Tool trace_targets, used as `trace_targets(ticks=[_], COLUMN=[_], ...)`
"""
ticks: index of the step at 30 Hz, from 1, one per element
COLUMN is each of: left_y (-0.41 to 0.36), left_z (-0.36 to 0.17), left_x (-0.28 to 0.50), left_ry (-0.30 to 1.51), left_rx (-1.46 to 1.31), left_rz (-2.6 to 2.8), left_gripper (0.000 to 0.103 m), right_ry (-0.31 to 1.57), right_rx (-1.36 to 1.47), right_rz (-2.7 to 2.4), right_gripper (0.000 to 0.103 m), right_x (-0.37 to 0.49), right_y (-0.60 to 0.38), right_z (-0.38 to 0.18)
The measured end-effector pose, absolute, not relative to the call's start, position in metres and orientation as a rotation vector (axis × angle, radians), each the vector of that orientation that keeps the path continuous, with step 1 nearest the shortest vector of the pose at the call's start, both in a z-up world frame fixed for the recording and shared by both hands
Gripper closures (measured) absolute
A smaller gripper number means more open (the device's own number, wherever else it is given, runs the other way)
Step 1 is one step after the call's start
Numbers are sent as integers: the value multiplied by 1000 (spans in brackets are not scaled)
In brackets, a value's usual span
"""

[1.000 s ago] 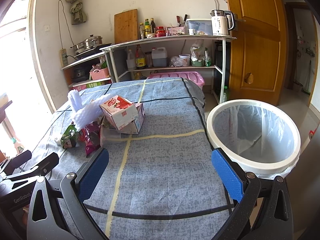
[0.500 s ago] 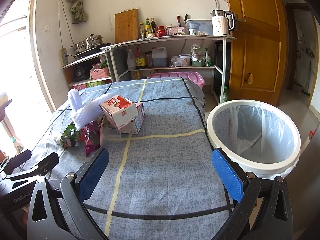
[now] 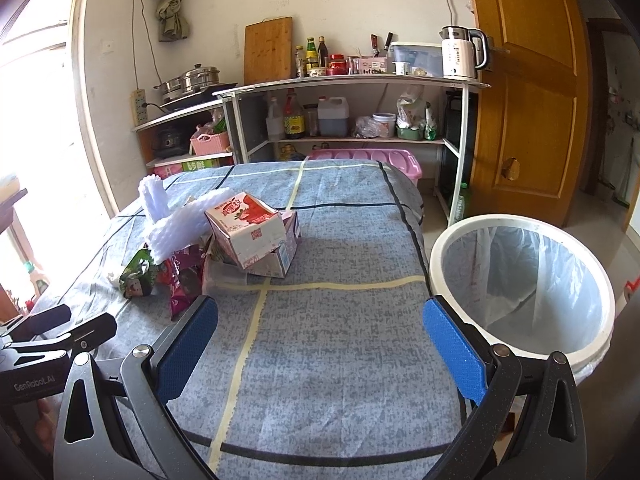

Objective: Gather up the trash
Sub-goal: 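Grasp the strawberry milk carton with the right gripper while the left gripper grasps a white foam net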

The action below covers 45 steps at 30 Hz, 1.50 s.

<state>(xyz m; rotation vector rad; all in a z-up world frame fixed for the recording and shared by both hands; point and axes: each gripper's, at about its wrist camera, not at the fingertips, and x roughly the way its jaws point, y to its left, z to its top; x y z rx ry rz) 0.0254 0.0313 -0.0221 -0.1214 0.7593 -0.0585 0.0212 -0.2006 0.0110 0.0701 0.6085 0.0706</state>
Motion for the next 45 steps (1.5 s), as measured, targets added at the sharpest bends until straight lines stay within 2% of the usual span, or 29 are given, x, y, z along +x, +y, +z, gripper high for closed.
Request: trace_targets(ticks=[11,17,25,29,32,41,44,45], left_y=[44,52,31,23,20,19,19,18], left_z=[-16,-12,-1,-1,-2,-4,-3,-3], left_x=[54,79,106,117,123,128,129,129], left_ry=[792,832,821,826,834,840,836,835], left_rx=[-119,-188,-158,-136,-128,-134,-138,-131], left_rz=[-127,-168,-254,-268,-277,-275,-274,-278], left_gripper=[5,5,11,13,16,16,16,16], right_ry=[596,656,685,707,736,760,767,767], right_rx=[1,-5,-43,-57,-44,-30,-35,-21], right_rz=[206,250,314,348,369,470,449,448], right_gripper=[1,9,10,19,33,34,48,48], right_x=[75,108,131,138,143,150,151,151], right_y=[-177,-170,-164,-163,-166,-163,-164,-167], right_z=[19,11,7,4,0,-8,-11,-11])
